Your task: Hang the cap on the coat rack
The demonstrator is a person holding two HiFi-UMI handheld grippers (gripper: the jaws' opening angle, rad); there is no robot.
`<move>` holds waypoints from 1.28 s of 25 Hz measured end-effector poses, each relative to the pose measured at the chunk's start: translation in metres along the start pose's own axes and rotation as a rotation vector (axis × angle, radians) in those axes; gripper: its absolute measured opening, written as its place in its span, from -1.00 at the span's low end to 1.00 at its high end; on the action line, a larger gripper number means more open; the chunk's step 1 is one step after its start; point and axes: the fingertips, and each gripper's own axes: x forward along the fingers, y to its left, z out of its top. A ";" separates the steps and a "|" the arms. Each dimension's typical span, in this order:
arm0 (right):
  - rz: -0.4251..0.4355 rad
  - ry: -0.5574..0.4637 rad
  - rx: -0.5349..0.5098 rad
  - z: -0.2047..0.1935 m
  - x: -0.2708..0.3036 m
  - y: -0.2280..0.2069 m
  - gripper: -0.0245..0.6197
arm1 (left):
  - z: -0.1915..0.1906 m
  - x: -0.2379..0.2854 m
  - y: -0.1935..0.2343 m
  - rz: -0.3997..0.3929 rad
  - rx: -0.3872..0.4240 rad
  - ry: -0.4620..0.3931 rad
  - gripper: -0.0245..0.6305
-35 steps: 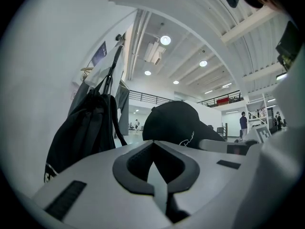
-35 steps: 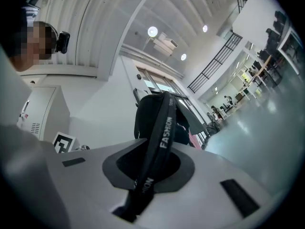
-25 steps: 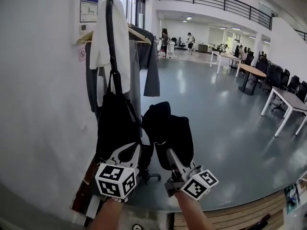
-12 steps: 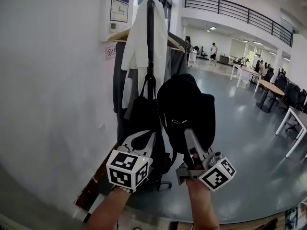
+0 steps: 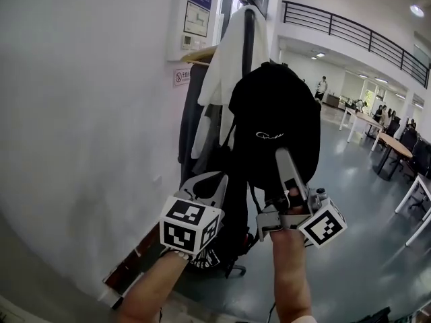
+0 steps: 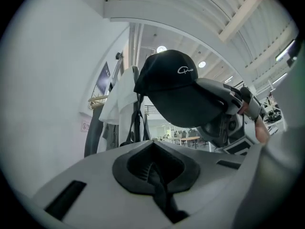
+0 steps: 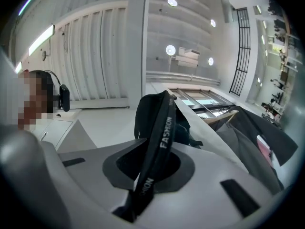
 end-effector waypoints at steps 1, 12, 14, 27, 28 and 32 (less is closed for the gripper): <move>0.012 -0.007 0.001 0.003 0.006 0.000 -0.82 | 0.005 0.002 0.004 0.005 0.006 -0.007 -0.91; 0.190 -0.071 0.095 0.035 0.090 0.002 -0.82 | 0.017 0.018 0.037 0.046 0.008 -0.013 -0.91; 0.195 -0.076 0.131 0.037 0.094 -0.002 -0.82 | 0.013 0.013 0.034 0.051 0.003 -0.004 -0.91; 0.006 -0.021 0.305 -0.032 0.022 -0.070 -0.82 | 0.006 -0.002 0.032 0.040 -0.031 -0.017 -0.92; -0.004 -0.019 0.318 -0.037 0.014 -0.071 -0.82 | 0.006 -0.004 0.030 0.038 -0.034 -0.018 -0.91; -0.027 -0.012 0.365 -0.055 -0.012 -0.069 -0.82 | -0.002 -0.005 0.023 0.028 -0.047 -0.005 -0.92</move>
